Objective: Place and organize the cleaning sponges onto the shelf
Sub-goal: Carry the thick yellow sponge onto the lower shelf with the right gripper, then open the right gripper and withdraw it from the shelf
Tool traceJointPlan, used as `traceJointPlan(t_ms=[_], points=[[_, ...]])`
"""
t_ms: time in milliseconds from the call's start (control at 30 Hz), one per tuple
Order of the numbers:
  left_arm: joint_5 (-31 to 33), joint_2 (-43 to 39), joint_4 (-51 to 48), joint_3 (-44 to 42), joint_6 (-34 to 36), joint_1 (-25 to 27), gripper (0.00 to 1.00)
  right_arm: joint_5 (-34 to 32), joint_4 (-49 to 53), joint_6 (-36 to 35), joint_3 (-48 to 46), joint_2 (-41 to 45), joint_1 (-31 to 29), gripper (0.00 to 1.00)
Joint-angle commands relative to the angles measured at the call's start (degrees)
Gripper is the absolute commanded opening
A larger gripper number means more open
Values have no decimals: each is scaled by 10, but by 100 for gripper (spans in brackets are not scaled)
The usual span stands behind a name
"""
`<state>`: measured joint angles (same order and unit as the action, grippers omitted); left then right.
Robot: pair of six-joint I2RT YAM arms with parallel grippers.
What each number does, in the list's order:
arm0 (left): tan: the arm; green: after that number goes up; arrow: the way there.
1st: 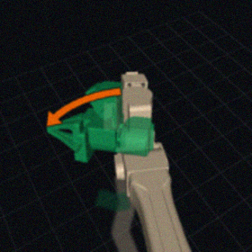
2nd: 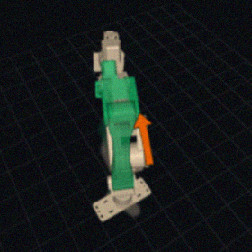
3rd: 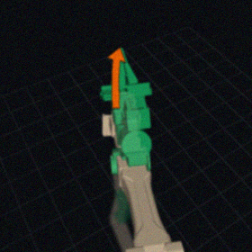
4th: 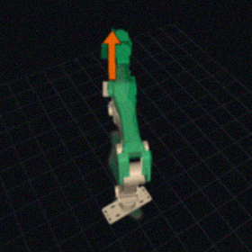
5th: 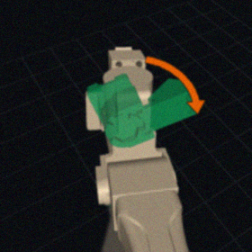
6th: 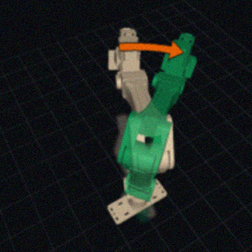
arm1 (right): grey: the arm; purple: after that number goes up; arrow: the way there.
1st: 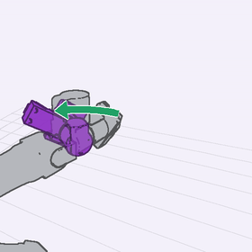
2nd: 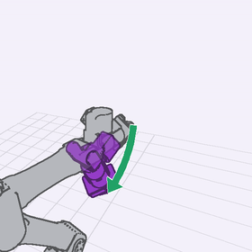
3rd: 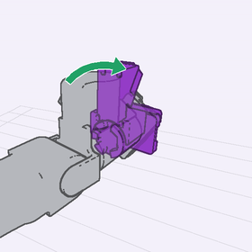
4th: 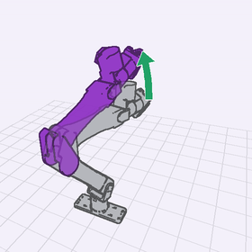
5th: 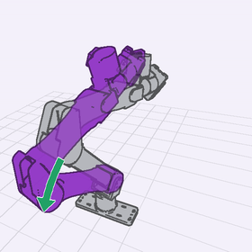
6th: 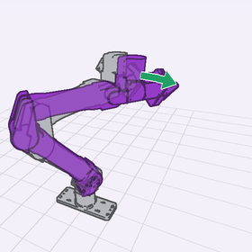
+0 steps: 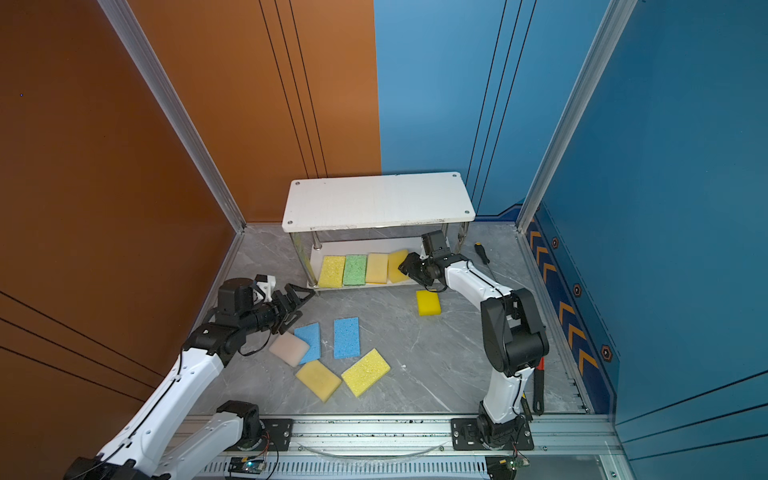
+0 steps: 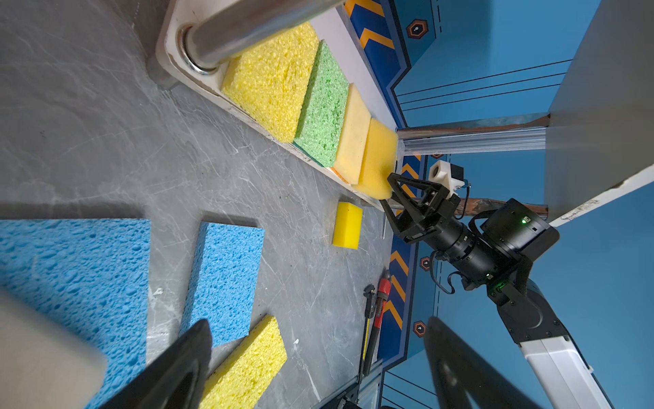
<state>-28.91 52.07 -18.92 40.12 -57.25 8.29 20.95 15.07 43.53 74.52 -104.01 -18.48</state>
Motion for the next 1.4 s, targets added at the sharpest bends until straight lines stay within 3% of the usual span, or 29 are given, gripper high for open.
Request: traceJointPlan(t_ms=[0, 300, 1000, 1367], points=[[7, -4, 7, -7, -6, -3, 94, -2, 23, -11, -2, 10, 3, 58], [8, 1, 9, -7, -6, -1, 94, -4, 35, -14, -9, 19, 1, 64], [6, -3, 9, -16, -8, -4, 94, -5, 41, -25, 2, 18, -9, 64], [-3, 23, 2, -6, 18, 17, 95, -75, 135, -48, -49, 142, -32, 65]])
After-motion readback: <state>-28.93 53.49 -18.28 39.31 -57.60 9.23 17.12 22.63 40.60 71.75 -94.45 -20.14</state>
